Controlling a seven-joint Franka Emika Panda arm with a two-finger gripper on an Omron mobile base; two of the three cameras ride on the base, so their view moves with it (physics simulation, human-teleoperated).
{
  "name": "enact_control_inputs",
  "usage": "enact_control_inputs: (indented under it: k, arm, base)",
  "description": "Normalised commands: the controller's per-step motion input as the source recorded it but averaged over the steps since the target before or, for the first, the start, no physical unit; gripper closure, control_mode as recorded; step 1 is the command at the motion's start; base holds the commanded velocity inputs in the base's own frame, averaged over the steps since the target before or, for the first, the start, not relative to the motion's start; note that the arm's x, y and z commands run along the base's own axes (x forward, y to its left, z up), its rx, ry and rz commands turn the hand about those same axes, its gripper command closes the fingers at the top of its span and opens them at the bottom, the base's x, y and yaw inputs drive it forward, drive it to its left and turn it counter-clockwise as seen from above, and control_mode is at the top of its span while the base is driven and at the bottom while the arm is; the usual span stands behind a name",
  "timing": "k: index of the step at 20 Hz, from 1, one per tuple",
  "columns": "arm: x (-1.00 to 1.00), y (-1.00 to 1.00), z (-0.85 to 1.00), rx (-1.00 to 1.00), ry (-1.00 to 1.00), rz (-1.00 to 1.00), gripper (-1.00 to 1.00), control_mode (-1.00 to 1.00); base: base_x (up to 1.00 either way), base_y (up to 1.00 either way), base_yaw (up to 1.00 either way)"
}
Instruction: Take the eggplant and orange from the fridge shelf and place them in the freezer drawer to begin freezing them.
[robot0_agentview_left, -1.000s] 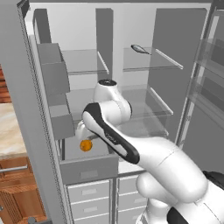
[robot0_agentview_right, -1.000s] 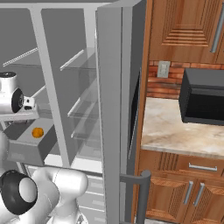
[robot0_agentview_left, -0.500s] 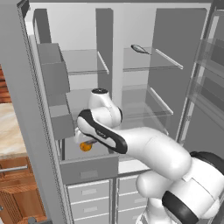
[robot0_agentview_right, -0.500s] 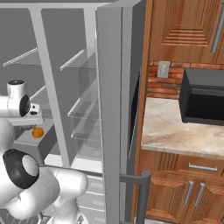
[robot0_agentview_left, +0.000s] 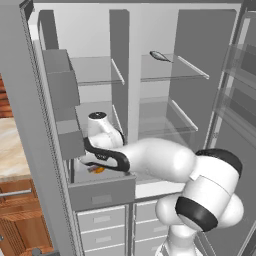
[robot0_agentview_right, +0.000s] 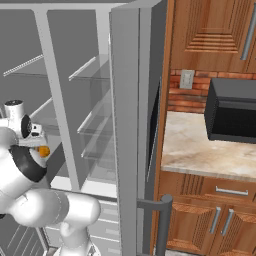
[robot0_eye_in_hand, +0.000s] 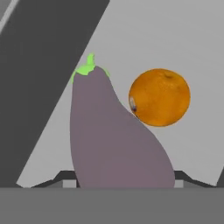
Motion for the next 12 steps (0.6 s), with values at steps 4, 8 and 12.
enact_control_inputs:
  k: [4, 8, 12]
  arm:
    - [0.34, 0.33, -0.36, -0.06, 0.0, 0.0, 1.0, -1.0]
    - [0.41, 0.3, -0.28, -0.04, 0.0, 0.0, 1.0, -1.0]
    - [0.46, 0.18, -0.43, -0.04, 0.0, 0.0, 1.0, -1.0]
  base:
    - [0.0, 0.0, 0.0]
    - [0.0, 0.0, 0.0]
    - [0.0, 0.0, 0.0]
